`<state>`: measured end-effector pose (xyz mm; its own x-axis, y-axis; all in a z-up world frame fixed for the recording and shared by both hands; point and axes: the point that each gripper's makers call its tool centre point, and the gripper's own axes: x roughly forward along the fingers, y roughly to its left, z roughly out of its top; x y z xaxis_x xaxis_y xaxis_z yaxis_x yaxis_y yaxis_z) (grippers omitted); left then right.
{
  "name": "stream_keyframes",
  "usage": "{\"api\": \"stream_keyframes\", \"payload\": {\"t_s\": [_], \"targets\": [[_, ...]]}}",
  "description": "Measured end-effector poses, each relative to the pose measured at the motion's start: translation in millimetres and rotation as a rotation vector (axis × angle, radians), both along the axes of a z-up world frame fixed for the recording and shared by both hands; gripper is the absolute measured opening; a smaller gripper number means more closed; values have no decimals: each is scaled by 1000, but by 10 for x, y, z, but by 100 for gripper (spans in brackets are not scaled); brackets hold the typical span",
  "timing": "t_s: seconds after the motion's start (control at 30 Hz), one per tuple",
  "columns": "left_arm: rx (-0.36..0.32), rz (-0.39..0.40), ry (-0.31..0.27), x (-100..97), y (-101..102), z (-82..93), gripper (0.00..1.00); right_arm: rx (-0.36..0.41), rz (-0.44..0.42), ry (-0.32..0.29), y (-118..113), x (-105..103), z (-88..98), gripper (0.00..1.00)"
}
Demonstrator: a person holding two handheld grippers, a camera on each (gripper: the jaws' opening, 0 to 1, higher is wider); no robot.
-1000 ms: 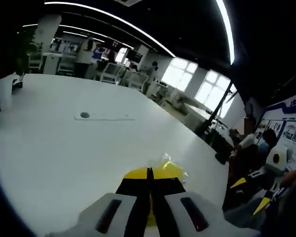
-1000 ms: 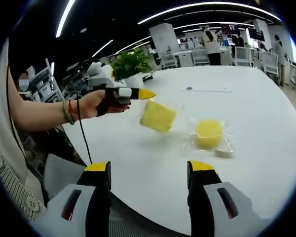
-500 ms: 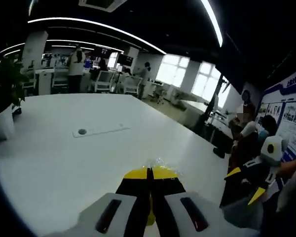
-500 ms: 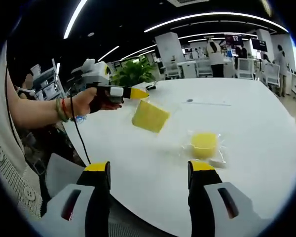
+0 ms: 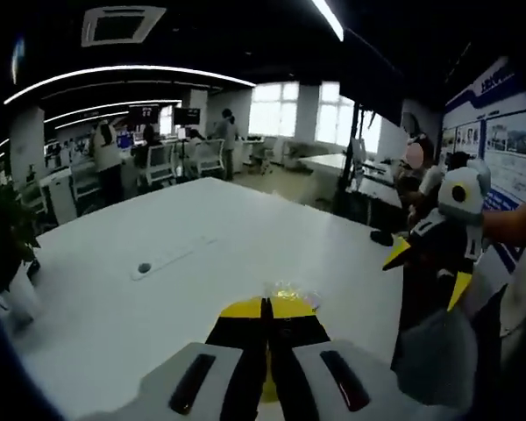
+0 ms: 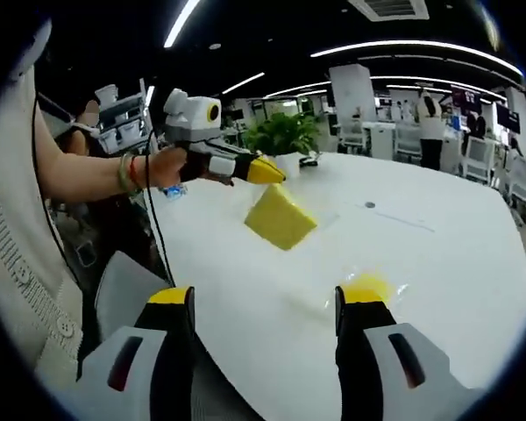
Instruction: Compare the silicone blocks by pressing each to a similar depth, holding the contact briefly, and releasing to observe deformation and rebound differences across the visible hardness samples.
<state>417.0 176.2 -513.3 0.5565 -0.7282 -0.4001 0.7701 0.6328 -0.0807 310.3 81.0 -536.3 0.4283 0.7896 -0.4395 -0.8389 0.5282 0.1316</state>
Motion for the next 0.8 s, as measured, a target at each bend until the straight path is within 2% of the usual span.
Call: {"api": "stream_keyframes", "payload": {"t_s": [0.17, 0.37, 0.53, 0.8], "targets": [[-3, -41, -16, -62, -65, 150, 0, -21, 72, -44, 64, 120, 186, 59], [38, -118, -69, -153, -169, 321, 0, -122, 197, -123, 158, 280, 367, 59], [45, -158, -88, -196, -208, 457, 0, -160, 251, -169, 266, 469, 523, 58], [72, -204, -113, -221, -211, 506, 0, -220, 334, -205, 461, 682, 572, 56]]}}
